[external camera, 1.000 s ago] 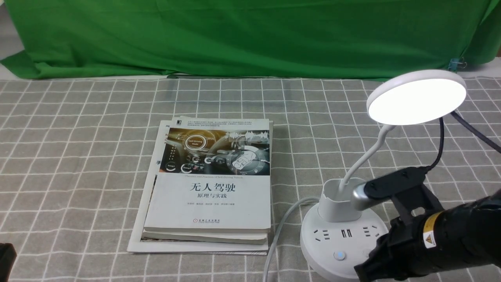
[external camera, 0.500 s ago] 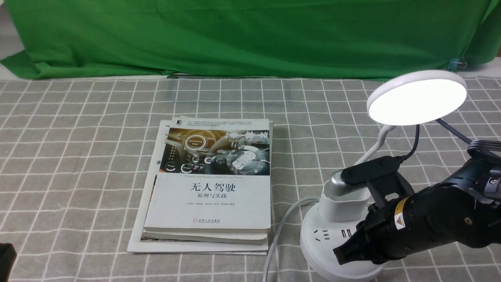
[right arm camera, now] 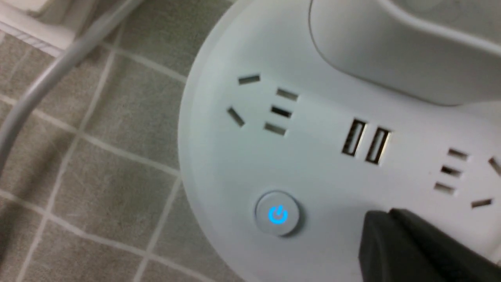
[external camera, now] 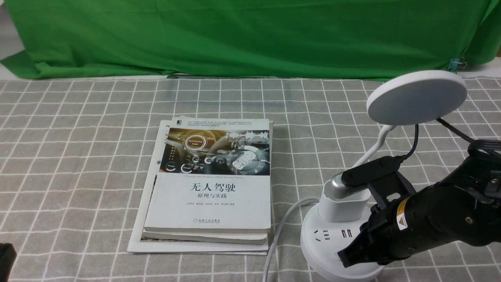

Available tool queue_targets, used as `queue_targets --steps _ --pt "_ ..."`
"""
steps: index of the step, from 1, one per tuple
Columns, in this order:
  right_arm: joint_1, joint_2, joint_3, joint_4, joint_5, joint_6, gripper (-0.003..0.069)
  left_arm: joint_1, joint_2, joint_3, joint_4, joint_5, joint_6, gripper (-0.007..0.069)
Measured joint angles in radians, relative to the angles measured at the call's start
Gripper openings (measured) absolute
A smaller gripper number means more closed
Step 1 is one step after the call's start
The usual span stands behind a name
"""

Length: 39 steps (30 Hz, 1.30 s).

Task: Turn off the desk lamp on the grey coffee tablecloth by hand.
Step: 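Press the power button on the lamp base to turn the lamp off with the right gripper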

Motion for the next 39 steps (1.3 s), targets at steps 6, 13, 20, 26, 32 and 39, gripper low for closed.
queue_targets --steps 6,13,20,26,32,39 --pt "0.0 0.0 0.0 -0.005 0.003 0.005 0.0032 0.0 0.0 0.0 0.0 0.0 0.0 0.0001" --pt "0.0 0.018 -0.002 -0.007 0.011 0.017 0.0025 0.0 0.0 0.0 0.0 0.0 0.0 0.0001" --pt "0.0 0.008 -0.005 -0.007 0.015 0.022 0.0025 0.0 0.0 0.0 0.0 0.0 0.0 0.0001" --pt "0.0 -0.058 -0.004 -0.006 0.054 0.037 0.0025 0.0 0.0 0.0 0.0 0.0 0.0 0.0001" --pt "0.0 -0.107 -0.004 -0.006 0.054 0.044 0.0027 0.0 0.0 0.0 0.0 0.0 0.0 0.0001" --pt "0.0 -0.082 -0.004 -0.006 0.037 0.046 0.0027 0.0 0.0 0.0 0.0 0.0 0.0 0.0001"
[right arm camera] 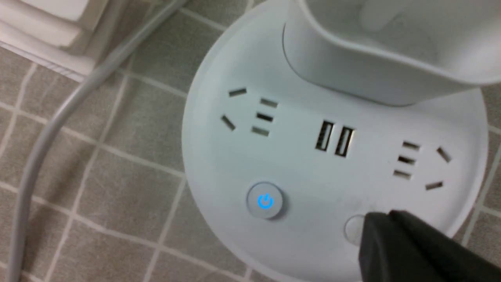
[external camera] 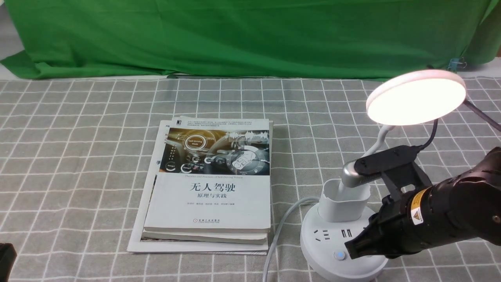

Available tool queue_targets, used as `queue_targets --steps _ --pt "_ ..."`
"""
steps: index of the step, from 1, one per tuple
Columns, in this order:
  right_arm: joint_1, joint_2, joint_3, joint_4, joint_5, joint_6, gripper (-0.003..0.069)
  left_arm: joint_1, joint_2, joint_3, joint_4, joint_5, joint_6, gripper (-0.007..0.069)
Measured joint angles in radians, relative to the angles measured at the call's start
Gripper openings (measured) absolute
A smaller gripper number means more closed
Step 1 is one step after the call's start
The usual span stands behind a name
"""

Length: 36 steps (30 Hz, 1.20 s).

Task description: Turn off the desk lamp on the grey coffee tablecloth by hand.

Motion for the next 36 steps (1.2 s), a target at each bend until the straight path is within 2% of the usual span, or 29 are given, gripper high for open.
queue_targets --steps 15,27,32,36 --pt "0.0 0.126 -0.018 -0.007 -0.068 -0.007 0.0027 0.0 0.0 0.0 0.0 0.0 0.0 0.0001" --pt "0.0 -0.067 -0.003 -0.002 -0.076 0.025 0.0027 0.0 0.0 0.0 0.0 0.0 0.0 0.0001" --pt "0.0 -0.139 -0.003 -0.002 -0.042 -0.06 0.0024 0.0 0.0 0.0 0.0 0.0 0.0 0.0001" --pt "-0.012 -0.158 0.014 0.001 0.094 -0.183 0.0024 0.0 0.0 0.0 0.0 0.0 0.0 0.0001"
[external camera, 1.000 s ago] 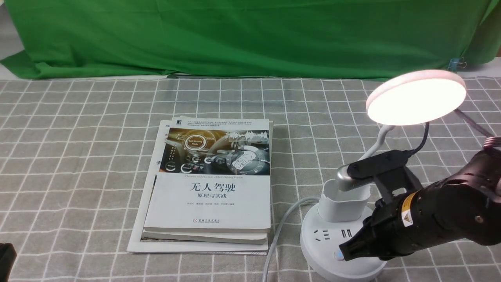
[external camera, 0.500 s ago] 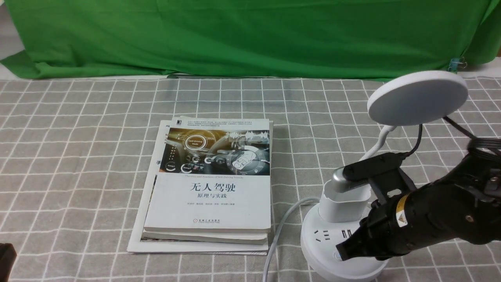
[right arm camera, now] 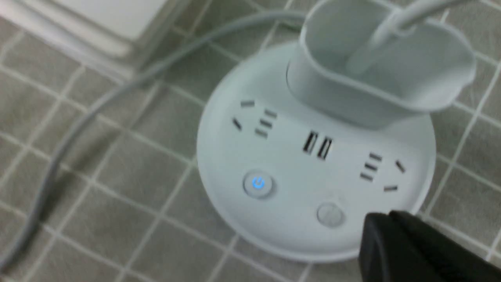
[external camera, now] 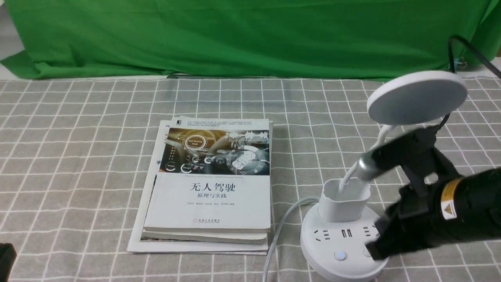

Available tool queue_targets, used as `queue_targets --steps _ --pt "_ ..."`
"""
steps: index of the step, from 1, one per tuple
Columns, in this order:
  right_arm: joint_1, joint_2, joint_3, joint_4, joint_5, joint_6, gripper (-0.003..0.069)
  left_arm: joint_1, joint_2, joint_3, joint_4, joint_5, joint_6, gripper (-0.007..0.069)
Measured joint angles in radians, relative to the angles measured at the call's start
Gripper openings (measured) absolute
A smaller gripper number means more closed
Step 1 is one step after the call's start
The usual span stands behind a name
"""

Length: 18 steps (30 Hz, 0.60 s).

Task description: Turn off the desk lamp on the grey coffee tablecloth by hand.

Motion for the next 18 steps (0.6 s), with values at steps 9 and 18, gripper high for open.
queue_targets --steps 9,18 --pt "-0.37 -0.141 0.132 0.228 0.03 -0.28 0.0024 0.0 0.0 0.0 0.0 0.0 0.0 0.0001" --pt "-0.596 -0.486 0.27 0.579 -0.211 -0.585 0.0024 0.0 0.0 0.0 0.0 0.0 0.0 0.0001"
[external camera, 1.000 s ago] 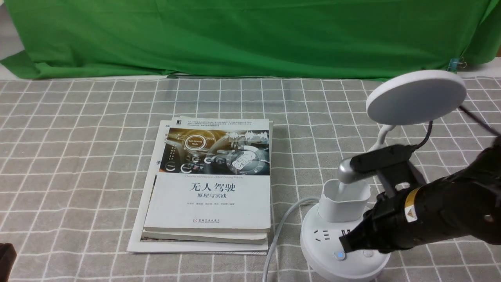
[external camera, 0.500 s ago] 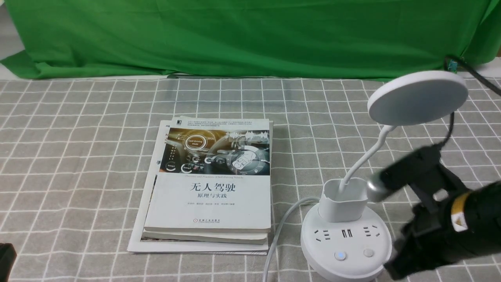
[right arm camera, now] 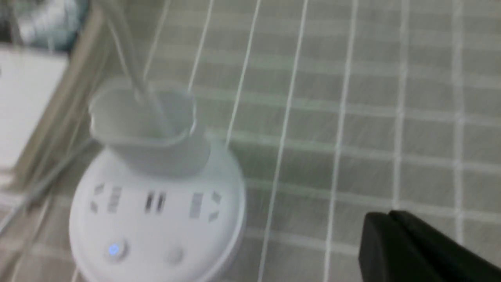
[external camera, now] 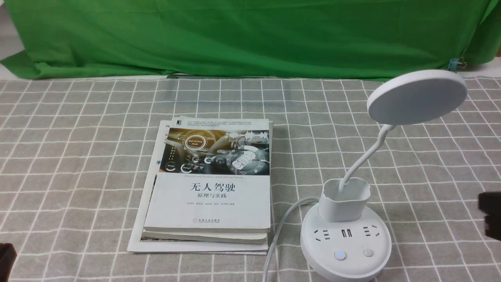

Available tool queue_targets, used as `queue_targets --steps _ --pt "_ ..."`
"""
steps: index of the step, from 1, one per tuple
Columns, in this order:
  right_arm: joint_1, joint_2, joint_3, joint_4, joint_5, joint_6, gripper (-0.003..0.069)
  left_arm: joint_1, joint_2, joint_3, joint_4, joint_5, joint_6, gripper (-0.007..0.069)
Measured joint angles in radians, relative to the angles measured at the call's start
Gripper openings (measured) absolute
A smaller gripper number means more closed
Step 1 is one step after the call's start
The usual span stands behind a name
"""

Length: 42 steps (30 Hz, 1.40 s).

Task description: Turn off the desk lamp on the grey coffee tablecloth by hand.

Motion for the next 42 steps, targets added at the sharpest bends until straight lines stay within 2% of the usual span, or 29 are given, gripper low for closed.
queue_targets --steps 4,10,28,33,37,42 --pt "-0.002 -0.138 0.081 0.016 -0.097 -0.003 0.0025 0.0 0.0 0.0 0.0 0.0 0.0 0.0001" --pt "-0.003 -0.261 0.118 0.018 -0.13 -0.01 0.0035 0.0 0.0 0.0 0.0 0.0 0.0 0.0001" --pt "-0.003 -0.282 0.118 0.018 -0.138 -0.01 0.0086 0.0 0.0 0.0 0.0 0.0 0.0 0.0001" --pt "-0.015 -0.352 0.13 -0.031 -0.176 -0.028 0.0095 0.0 0.0 0.0 0.0 0.0 0.0 0.0001" --pt "-0.022 -0.442 0.214 -0.076 -0.256 -0.038 0.0101 0.0 0.0 0.0 0.0 0.0 0.0 0.0001" --pt "-0.022 -0.652 0.471 -0.093 -0.375 -0.011 0.0106 0.0 0.0 0.0 0.0 0.0 0.0 0.0001"
